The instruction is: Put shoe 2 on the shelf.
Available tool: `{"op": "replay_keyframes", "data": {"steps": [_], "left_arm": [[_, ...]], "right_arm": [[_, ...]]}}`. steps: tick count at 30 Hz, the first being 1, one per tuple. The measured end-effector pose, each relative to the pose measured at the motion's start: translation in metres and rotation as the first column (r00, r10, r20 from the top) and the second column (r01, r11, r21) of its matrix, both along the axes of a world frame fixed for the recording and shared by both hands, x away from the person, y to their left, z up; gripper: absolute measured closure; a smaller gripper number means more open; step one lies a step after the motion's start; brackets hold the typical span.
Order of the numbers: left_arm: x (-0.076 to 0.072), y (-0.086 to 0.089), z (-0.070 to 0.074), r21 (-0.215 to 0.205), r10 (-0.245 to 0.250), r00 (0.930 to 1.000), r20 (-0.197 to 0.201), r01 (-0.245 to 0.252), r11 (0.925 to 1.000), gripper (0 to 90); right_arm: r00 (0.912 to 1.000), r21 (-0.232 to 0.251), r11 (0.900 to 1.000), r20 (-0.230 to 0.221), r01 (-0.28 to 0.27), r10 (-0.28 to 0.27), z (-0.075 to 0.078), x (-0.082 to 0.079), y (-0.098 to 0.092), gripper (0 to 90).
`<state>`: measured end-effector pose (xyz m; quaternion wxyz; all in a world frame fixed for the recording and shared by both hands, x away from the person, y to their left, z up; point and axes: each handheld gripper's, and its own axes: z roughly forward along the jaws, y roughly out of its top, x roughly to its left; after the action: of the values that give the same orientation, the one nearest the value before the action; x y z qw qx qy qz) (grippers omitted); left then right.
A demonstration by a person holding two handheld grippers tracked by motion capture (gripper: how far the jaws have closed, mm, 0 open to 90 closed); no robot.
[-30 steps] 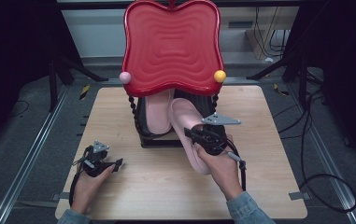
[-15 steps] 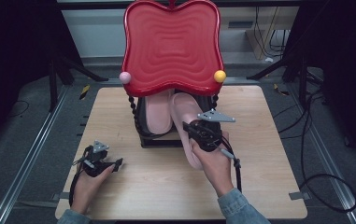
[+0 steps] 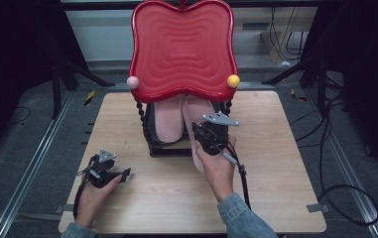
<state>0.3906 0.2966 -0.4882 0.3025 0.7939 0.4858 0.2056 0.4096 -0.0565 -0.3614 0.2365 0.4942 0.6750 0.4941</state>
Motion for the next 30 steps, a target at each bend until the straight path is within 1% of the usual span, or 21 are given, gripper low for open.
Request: {"op": "replay_keyframes", "data": {"steps": [3, 5, 8, 9, 12, 14, 16, 18, 22, 24, 27, 29, 30], "left_arm": [[0.0, 0.0, 0.0, -0.001, -0.001, 1.0, 0.0, 0.001, 1.0, 25.8], [0.0, -0.001, 0.0, -0.005, -0.002, 1.0, 0.003, 0.002, 1.0, 25.8], [0.0, 0.0, 0.0, -0.005, -0.002, 1.0, 0.001, 0.002, 1.0, 25.8], [0.0, 0.0, 0.0, -0.009, -0.001, 1.0, 0.002, 0.001, 1.0, 25.8], [0.0, 0.0, 0.001, -0.008, -0.003, 1.0, 0.004, 0.003, 1.0, 25.8], [0.0, 0.0, 0.001, -0.01, -0.003, 1.0, 0.002, 0.003, 0.9999, 25.8], [0.0, -0.001, 0.001, -0.011, -0.006, 1.0, 0.004, 0.006, 0.9999, 25.8], [0.0, -0.001, 0.001, -0.011, -0.006, 1.0, 0.004, 0.006, 0.9999, 25.8], [0.0, -0.001, 0.001, -0.009, -0.007, 1.0, 0.003, 0.007, 0.9999, 25.8], [0.0, -0.001, 0.001, -0.01, -0.008, 1.0, 0.003, 0.008, 0.9999, 25.8], [0.0, -0.001, 0.001, -0.005, -0.011, 0.9999, 0.0, 0.011, 0.9999, 25.8], [0.0, -0.002, 0.0, -0.004, -0.011, 0.9999, 0.0, 0.011, 0.9999, 25.8], [0.0, -0.002, 0.0, -0.004, -0.011, 0.9999, 0.0, 0.011, 0.9999, 25.8]], "right_arm": [[0.9999, -0.001, 1.0, -0.005, 0.015, -0.015, -0.002, 0.004, 0.002, 83.6], [0.9991, -0.008, 0.999, 0.0, 0.042, -0.042, -0.003, 0.01, 0.007, 83.3], [0.9985, -0.005, 0.998, 0.002, 0.055, -0.055, -0.003, 0.013, 0.011, 83.1], [0.9982, -0.005, 0.998, 0.004, 0.06, -0.06, -0.003, 0.016, 0.016, 82.3], [0.9975, 0.01, 0.997, 0.006, 0.071, -0.071, -0.001, 0.021, 0.019, 80.6], [0.9978, 0.009, 0.998, 0.005, 0.066, -0.066, -0.001, 0.024, 0.023, 79.5], [0.9979, -0.018, 0.998, 0.004, 0.064, -0.064, -0.003, 0.026, 0.026, 78.7], [0.9985, -0.03, 0.998, -0.004, 0.055, -0.055, -0.006, 0.027, 0.028, 76.9], [0.9989, -0.037, 0.998, -0.02, 0.041, -0.042, -0.009, 0.028, 0.03, 72.9], [0.9993, -0.047, 0.998, -0.022, 0.031, -0.032, -0.01, 0.03, 0.03, 69.3], [0.999, -0.045, 0.999, -0.04, 0.021, -0.022, -0.011, 0.031, 0.029, 64.3], [0.9989, -0.046, 0.999, -0.043, 0.014, -0.016, -0.01, 0.031, 0.027, 61.1], [0.9988, -0.044, 0.999, -0.048, 0.006, -0.008, -0.01, 0.03, 0.027, 57.5]]}}
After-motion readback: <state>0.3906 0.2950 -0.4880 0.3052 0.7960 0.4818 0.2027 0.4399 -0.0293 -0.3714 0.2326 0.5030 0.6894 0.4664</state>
